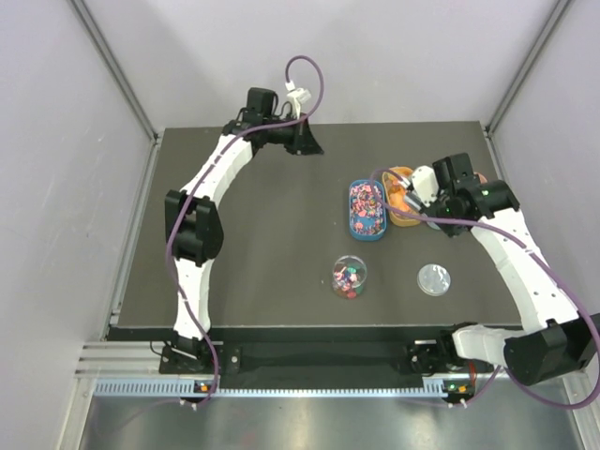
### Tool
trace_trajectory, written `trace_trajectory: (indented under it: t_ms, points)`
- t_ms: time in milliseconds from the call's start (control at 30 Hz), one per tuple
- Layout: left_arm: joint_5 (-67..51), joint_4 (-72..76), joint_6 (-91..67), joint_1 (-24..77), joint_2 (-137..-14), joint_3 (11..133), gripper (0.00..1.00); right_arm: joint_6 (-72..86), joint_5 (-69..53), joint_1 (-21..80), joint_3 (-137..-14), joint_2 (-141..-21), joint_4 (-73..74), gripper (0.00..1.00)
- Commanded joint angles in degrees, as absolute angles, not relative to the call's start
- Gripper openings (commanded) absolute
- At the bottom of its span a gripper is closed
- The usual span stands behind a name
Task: Pack the candies
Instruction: Scoop the fake candies from the storage box.
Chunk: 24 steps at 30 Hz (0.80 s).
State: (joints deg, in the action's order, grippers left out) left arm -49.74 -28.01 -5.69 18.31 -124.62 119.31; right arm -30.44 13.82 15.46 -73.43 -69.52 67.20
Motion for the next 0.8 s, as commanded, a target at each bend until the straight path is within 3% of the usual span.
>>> trace_trajectory:
  t_ms: [0,200,433,767]
  points:
    - [-59.31,-21.19,-12.30,21.96,-124.80,124.36,0.00,-31.11,10.46,14.94,-78.22,-68.90,65.57,0.00]
    - [-64.25,-9.32,-27.41,29.35,-126.47,124.28,0.00,-31.82,6.68,16.87,-80.68,-71.45,65.48,0.00]
    - [-63.63,-8.70,-28.04,34.54,-127.35,123.75,0.00,-32.52,5.97,22.67,-82.00,-75.58,63.81,0.00]
    - [-62.06,-12.56,-23.65,37.35,-128.32,120.94,0.00,-30.85,5.54,23.55,-88.15,-77.09,63.28,0.00]
